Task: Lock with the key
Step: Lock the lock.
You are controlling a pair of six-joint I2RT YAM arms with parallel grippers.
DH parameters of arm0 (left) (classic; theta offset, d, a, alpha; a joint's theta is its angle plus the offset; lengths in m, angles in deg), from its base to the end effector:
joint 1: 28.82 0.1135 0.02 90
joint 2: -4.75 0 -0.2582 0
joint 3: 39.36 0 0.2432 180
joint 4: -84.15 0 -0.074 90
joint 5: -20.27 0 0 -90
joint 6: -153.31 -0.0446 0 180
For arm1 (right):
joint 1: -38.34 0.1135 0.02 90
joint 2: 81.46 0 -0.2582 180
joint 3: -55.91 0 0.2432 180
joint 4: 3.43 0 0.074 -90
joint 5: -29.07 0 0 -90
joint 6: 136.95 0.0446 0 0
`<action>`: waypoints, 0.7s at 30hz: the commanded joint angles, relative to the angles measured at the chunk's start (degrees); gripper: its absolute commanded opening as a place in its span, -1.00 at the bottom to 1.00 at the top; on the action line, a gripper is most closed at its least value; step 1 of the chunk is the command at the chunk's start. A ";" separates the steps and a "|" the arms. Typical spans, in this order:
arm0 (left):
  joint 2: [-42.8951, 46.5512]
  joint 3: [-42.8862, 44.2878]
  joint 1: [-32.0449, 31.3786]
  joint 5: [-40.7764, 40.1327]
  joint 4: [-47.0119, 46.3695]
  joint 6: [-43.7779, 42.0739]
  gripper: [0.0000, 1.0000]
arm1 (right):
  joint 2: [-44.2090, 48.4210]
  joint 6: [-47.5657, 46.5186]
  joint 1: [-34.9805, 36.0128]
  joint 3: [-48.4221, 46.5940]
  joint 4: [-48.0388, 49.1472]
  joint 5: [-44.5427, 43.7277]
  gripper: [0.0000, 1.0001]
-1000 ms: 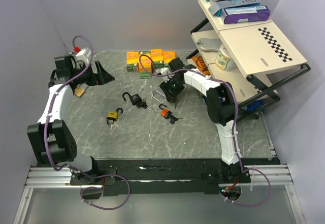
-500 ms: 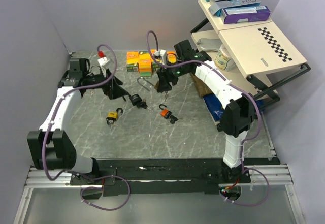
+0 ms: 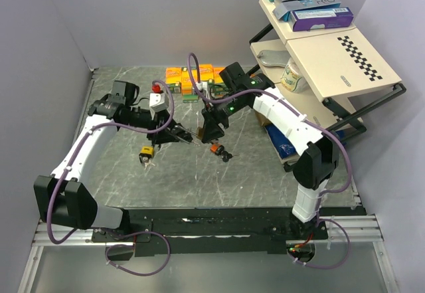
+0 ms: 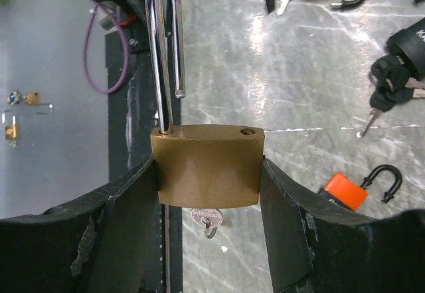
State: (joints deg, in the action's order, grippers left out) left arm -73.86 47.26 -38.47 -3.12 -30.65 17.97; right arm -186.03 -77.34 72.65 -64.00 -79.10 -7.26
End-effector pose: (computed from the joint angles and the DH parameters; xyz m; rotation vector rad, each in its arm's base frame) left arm 0.2490 -0.0839 0.3234 1.2927 1.6285 -1.0925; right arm 0.2847 0.2378 0.3405 -1.5520 1.8508 1.2321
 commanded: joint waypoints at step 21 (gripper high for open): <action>11.98 -8.96 -2.04 1.07 -49.57 62.08 -0.98 | 15.87 13.33 -7.50 14.97 23.56 12.78 0.98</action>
State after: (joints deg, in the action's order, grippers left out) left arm -67.15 40.37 -40.64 -3.30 -58.76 57.88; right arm -180.96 -71.99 67.90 -56.22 -70.88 1.52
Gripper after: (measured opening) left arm 0.074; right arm 0.990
